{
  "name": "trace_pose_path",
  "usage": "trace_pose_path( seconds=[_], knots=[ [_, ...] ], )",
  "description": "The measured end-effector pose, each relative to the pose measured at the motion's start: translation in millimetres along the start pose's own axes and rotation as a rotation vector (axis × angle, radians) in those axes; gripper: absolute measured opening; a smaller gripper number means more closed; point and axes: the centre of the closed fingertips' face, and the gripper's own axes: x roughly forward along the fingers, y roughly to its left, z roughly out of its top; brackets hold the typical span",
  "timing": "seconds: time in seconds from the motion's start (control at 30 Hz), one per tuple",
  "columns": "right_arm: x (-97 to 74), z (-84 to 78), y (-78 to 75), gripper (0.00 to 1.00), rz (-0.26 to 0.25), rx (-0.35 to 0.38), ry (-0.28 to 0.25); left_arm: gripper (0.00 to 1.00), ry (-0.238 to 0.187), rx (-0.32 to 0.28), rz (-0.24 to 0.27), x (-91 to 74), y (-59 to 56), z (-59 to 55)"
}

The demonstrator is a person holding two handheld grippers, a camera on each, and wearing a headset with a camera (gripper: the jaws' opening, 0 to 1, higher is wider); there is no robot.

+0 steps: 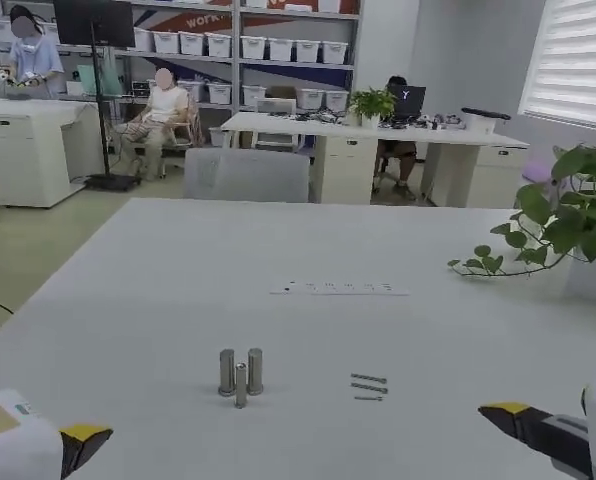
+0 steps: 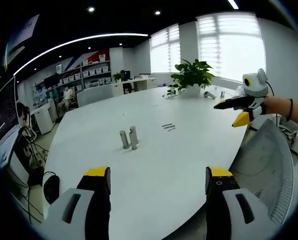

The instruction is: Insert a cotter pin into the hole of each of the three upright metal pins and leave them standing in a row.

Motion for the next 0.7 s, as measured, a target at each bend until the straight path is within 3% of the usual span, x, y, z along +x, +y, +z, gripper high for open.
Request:
trace_pose_path(
  seconds=[0.23, 0.33, 0.7],
  knots=[
    [1.9, -3.0, -0.2, 0.95, 0.008, -0.004, 0.010, 0.66, -0.023, -0.002, 0.006, 7.9, 5.9, 2.2],
    [2.1, 0.7, -2.6, 0.95, 0.009, 0.014, -0.021, 0.61, -0.023, 0.009, 0.011, 13.8, 10.4, 2.3],
    [5.9, 5.8, -0.2, 0.93, 0.036, 0.008, -0.014, 0.53, -0.036, 0.049, 0.003, 46.0, 30.3, 17.6]
  ],
)
